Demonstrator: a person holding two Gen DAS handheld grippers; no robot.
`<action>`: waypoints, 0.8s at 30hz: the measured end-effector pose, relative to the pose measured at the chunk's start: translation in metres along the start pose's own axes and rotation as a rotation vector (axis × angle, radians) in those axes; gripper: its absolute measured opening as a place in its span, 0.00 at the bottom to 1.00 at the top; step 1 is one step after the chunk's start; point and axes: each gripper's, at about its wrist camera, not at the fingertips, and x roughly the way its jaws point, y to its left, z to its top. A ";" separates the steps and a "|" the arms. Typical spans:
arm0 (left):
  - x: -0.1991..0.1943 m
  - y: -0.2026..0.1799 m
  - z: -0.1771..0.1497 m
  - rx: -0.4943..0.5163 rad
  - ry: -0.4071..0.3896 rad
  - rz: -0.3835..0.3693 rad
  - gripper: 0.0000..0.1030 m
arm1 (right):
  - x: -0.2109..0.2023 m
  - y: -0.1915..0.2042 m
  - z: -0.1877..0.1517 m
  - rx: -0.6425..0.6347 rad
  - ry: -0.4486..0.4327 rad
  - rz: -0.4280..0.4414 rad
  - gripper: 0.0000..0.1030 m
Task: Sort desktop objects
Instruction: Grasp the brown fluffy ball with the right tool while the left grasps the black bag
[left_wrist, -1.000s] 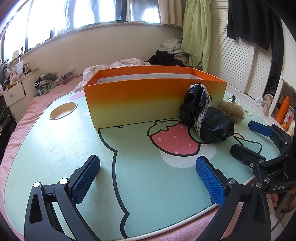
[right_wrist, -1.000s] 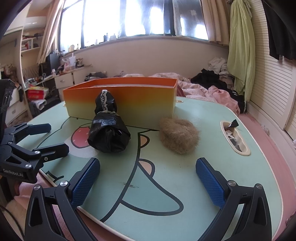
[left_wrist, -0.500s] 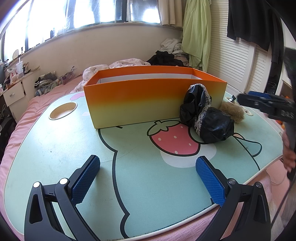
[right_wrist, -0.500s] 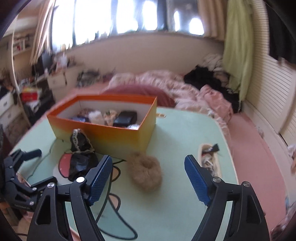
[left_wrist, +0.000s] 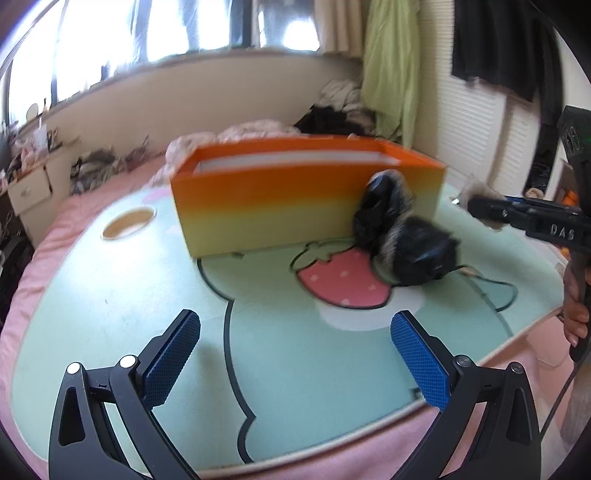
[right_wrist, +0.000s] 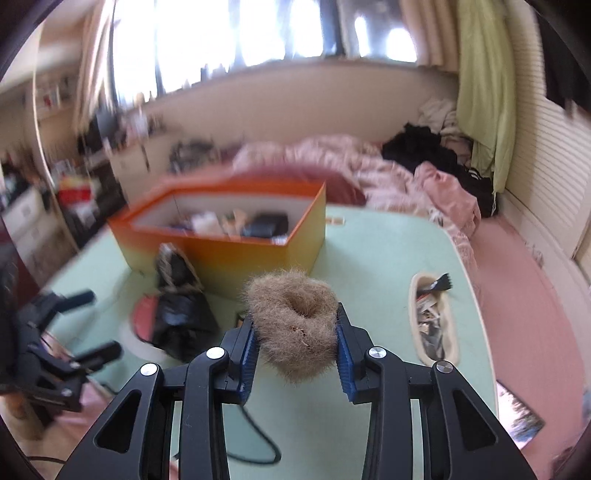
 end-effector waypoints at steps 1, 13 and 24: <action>-0.011 -0.006 0.004 0.028 -0.040 -0.014 1.00 | -0.009 -0.004 0.001 0.017 -0.018 0.006 0.34; 0.060 -0.073 0.073 0.102 0.175 -0.134 0.66 | -0.035 0.012 0.008 0.008 -0.097 0.029 0.35; -0.016 -0.004 0.086 -0.043 -0.040 -0.208 0.40 | -0.016 0.032 0.025 0.015 -0.093 0.101 0.35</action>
